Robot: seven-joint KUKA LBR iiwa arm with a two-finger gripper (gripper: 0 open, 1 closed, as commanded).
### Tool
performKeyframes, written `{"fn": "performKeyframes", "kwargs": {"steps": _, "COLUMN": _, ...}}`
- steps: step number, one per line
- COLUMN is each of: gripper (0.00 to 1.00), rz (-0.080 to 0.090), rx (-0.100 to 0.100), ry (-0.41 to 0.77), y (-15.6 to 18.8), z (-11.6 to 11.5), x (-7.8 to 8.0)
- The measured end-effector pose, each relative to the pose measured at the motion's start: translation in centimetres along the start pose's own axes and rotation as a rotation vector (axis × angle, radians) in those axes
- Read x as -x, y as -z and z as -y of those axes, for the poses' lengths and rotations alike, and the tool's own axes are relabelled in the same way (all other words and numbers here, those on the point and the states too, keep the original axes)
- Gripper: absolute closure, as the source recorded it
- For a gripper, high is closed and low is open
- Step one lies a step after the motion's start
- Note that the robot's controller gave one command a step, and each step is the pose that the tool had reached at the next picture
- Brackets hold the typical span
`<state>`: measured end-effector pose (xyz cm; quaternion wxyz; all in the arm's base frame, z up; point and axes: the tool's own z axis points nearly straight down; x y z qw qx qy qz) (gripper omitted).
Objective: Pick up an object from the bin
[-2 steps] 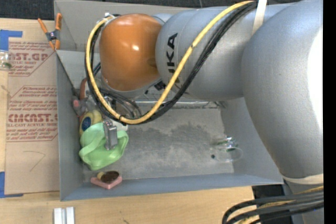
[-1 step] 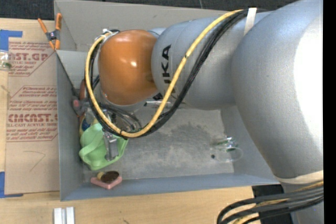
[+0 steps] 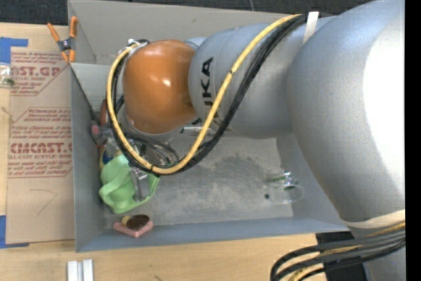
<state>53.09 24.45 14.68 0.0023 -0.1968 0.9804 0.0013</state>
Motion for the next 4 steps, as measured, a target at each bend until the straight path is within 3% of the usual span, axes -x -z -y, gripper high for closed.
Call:
{"fn": "performKeyframes", "kwargs": {"steps": 1, "gripper": 0.00, "rz": 0.000, "rx": 0.001, "ry": 0.345, "y": -6.2, "z": 0.4, "x": 1.8}}
{"fn": "performKeyframes", "kwargs": {"steps": 2, "gripper": 1.00, "rz": 0.012, "rx": 0.007, "ry": 0.342, "y": -3.9, "z": 0.0, "x": 1.4}}
{"fn": "performKeyframes", "kwargs": {"steps": 3, "gripper": 1.00, "rz": 0.013, "rx": 0.007, "ry": 0.342, "y": -3.9, "z": -0.1, "x": 1.4}}
{"fn": "performKeyframes", "kwargs": {"steps": 4, "gripper": 1.00, "rz": 0.017, "rx": 0.008, "ry": 0.342, "y": -1.6, "z": -0.1, "x": 1.5}}
